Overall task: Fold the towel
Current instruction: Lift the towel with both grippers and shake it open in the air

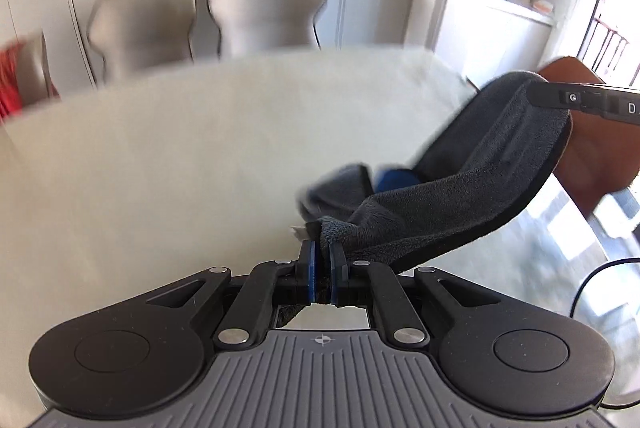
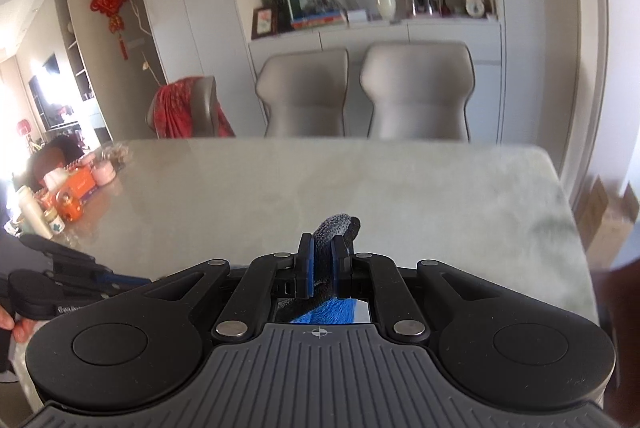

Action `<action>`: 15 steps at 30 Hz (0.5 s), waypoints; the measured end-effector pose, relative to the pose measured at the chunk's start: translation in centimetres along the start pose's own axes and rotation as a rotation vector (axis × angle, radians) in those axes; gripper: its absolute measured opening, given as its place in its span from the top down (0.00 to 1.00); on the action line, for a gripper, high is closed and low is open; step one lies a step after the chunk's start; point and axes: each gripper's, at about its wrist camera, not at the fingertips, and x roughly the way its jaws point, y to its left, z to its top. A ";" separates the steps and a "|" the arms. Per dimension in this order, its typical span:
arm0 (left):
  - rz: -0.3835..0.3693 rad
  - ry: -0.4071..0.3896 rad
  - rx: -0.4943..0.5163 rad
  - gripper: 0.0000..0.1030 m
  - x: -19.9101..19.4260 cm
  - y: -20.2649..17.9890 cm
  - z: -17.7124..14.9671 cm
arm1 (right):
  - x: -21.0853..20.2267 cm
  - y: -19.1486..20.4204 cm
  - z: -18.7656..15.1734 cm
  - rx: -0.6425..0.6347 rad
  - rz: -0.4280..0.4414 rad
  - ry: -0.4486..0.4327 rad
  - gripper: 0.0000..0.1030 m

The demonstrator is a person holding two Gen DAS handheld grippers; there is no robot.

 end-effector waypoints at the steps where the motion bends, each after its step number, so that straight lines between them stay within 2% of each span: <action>1: 0.013 -0.018 0.010 0.95 0.0 0.3 1.2 | 0.5 -0.2 1.2 -0.008 -0.006 -0.018 0.91; 10: 0.135 -0.128 0.069 0.95 -2.2 4.7 10.0 | 4.9 -0.6 9.4 -0.089 -0.038 -0.119 0.91; 11: 0.157 -0.143 0.081 0.95 -2.1 4.8 11.2 | 5.2 -0.6 10.2 -0.095 -0.040 -0.130 0.91; 12: 0.183 -0.159 0.097 1.00 -1.8 4.4 12.4 | 5.6 -0.7 11.0 -0.101 -0.042 -0.142 0.91; 15: 0.233 -0.199 0.140 1.00 -1.7 3.9 15.3 | 5.8 -0.8 13.3 -0.117 -0.052 -0.190 0.91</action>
